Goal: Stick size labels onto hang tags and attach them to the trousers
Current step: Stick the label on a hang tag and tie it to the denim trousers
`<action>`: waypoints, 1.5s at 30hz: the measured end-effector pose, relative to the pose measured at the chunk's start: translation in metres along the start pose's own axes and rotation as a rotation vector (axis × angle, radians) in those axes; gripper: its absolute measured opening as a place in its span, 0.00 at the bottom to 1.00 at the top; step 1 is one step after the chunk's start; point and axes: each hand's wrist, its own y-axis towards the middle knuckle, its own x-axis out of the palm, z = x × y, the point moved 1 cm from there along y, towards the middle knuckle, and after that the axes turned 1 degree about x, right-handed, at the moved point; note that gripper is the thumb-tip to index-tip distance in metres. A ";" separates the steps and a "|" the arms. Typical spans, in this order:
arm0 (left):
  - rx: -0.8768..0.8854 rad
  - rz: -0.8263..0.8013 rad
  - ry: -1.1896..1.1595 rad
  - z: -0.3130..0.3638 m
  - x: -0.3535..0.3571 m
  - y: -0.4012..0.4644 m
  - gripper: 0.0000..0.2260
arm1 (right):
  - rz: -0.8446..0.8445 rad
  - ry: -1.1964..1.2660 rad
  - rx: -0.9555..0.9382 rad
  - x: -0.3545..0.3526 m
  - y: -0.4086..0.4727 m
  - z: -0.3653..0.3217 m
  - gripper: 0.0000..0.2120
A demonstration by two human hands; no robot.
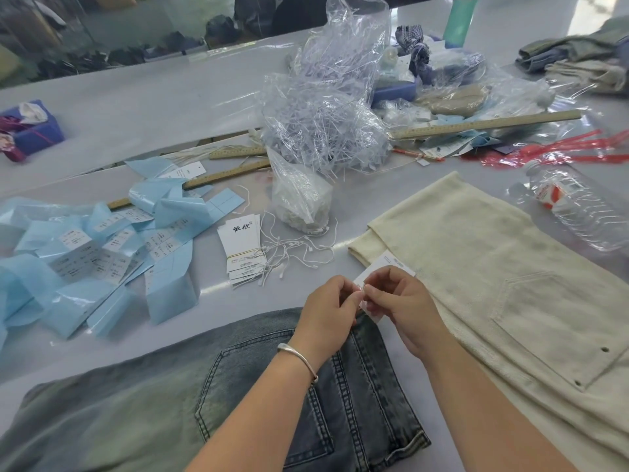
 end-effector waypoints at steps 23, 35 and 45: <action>0.071 -0.030 0.100 0.001 -0.011 -0.003 0.05 | -0.057 0.054 -0.046 0.004 -0.005 -0.004 0.08; 0.052 -0.076 0.001 0.003 -0.013 -0.001 0.05 | -0.046 0.037 -0.140 0.006 -0.004 -0.006 0.08; 0.010 -0.111 -0.095 0.004 -0.010 0.003 0.05 | -0.095 0.109 -0.118 0.002 -0.005 -0.003 0.08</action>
